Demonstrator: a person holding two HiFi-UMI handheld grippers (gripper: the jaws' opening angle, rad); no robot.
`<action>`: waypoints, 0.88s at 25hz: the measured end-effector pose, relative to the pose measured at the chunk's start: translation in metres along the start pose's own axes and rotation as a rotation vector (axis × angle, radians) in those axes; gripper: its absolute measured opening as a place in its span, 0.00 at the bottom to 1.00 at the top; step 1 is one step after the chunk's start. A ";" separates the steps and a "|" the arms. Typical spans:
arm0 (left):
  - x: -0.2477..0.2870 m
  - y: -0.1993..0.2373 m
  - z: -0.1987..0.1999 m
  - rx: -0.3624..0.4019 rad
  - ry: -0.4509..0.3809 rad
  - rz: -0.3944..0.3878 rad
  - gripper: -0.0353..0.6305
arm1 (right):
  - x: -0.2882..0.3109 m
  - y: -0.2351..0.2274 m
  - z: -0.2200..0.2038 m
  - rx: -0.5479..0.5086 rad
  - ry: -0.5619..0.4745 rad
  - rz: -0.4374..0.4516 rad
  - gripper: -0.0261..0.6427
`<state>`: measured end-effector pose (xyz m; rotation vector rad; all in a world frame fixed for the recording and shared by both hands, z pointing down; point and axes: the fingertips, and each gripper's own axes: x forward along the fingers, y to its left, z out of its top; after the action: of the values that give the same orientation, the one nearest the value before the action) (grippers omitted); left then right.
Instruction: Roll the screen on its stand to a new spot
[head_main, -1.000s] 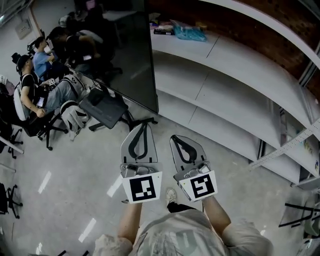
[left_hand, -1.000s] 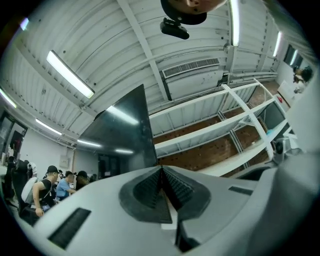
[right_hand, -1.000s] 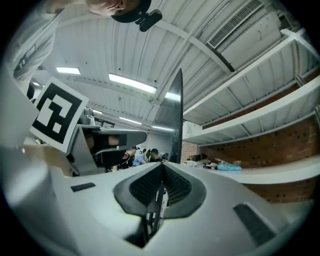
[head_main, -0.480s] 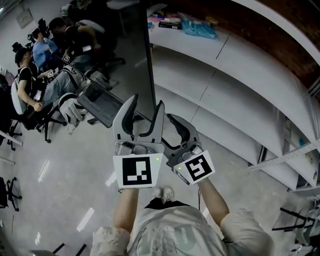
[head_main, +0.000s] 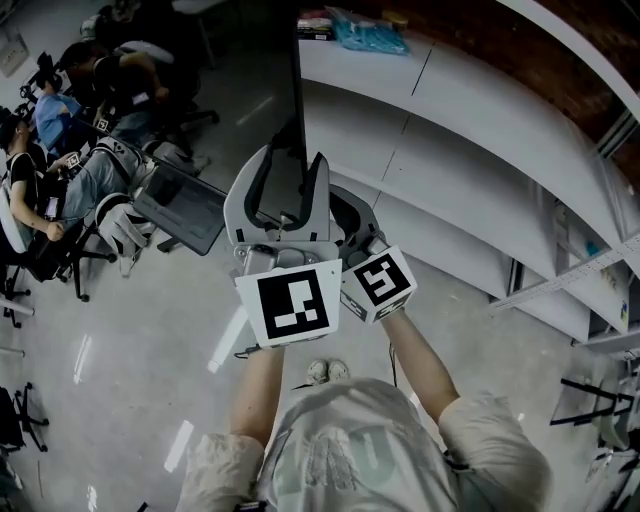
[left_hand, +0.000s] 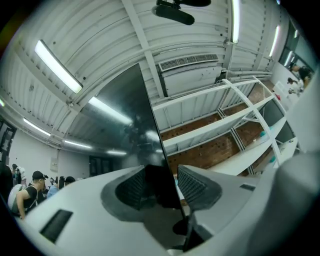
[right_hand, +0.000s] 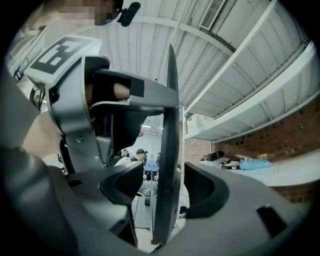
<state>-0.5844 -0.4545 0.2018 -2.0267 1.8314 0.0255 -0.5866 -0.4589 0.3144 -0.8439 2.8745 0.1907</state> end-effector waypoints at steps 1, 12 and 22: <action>0.000 0.000 0.000 -0.005 -0.004 0.004 0.37 | 0.003 -0.001 -0.004 0.007 0.000 -0.008 0.41; 0.008 0.008 -0.016 -0.032 0.110 0.113 0.50 | 0.015 -0.008 -0.018 0.043 0.052 -0.078 0.41; 0.014 0.016 -0.018 -0.042 0.144 0.105 0.52 | 0.021 0.004 -0.014 0.012 0.047 -0.016 0.41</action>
<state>-0.6022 -0.4737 0.2097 -2.0049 2.0403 -0.0546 -0.6083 -0.4688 0.3253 -0.8802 2.9087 0.1538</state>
